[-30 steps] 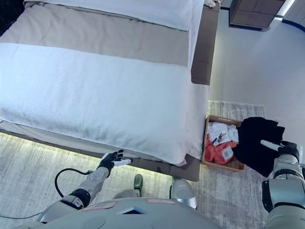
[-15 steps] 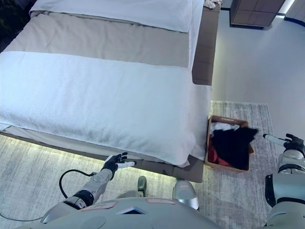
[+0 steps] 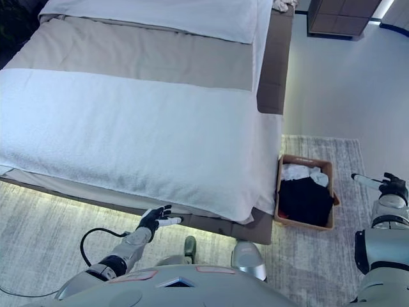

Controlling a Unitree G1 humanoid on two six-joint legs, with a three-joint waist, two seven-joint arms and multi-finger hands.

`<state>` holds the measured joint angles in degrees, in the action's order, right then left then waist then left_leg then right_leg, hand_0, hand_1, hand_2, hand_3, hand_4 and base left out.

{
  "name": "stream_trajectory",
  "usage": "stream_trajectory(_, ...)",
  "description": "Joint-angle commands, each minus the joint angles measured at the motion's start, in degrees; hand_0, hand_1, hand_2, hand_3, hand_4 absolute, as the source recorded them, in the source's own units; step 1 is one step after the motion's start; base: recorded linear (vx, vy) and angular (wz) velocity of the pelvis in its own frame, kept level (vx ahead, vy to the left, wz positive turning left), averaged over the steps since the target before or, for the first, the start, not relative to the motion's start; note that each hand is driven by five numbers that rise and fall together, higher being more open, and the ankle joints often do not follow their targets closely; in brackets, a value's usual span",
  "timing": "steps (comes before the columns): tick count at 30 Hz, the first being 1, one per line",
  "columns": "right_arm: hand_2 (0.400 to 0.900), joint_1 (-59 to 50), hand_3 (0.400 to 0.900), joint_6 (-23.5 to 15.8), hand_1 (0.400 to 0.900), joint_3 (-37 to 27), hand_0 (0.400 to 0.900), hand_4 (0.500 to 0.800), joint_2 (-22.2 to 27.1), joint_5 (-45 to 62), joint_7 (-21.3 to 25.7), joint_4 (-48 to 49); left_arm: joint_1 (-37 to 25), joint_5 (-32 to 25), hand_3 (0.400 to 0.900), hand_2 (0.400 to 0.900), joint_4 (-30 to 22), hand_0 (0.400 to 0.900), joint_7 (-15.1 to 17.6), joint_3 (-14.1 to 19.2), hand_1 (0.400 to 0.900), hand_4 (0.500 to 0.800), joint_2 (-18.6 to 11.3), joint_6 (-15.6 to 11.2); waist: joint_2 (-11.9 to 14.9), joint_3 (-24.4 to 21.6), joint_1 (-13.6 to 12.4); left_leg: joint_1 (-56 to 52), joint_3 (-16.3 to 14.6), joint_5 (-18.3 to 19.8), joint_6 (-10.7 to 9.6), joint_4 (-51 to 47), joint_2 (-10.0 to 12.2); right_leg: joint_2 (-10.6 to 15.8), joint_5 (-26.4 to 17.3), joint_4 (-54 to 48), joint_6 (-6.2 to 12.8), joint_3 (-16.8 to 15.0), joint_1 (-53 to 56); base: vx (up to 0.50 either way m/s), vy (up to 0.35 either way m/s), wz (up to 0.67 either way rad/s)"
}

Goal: Put the clothes on the bed into the basket.

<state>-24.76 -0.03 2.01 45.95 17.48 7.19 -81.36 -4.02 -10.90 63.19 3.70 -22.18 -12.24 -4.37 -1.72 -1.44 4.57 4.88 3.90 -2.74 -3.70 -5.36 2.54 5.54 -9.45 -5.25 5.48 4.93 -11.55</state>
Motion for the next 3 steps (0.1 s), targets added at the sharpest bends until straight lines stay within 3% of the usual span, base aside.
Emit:
stream_trajectory(1, 0.900, -3.9, 0.900, -3.7, 0.900, 2.3, 0.900, 0.800, -0.6, 0.4, 2.9, 3.5, -3.5, 1.3, 0.900, 0.900, 1.6, 0.900, 1.0, 2.8, 0.900, 0.800, -1.2, -1.9, 2.7, 0.8, -0.3, -4.4, -3.1, 5.3, -0.3, 0.4, 0.5, 1.8, 3.9, 0.3, 2.41, -1.0, 5.5, -0.01, 0.019, -0.04)
stream_trajectory(3, 0.900, -2.6, 0.900, -4.2, 0.900, 2.2, 0.900, 0.800, -2.3, 0.3, 3.2, 5.8, -3.3, 0.9, 0.900, 0.900, 1.5, 0.900, 1.0, 3.6, 0.900, 0.800, -1.4, -2.0, 2.8, 0.7, -0.2, -4.5, -3.2, 5.4, -0.1, 0.4, 0.4, 1.8, 3.9, 0.3, 2.40, -1.0, 5.6, 0.00, 0.011, -0.02)
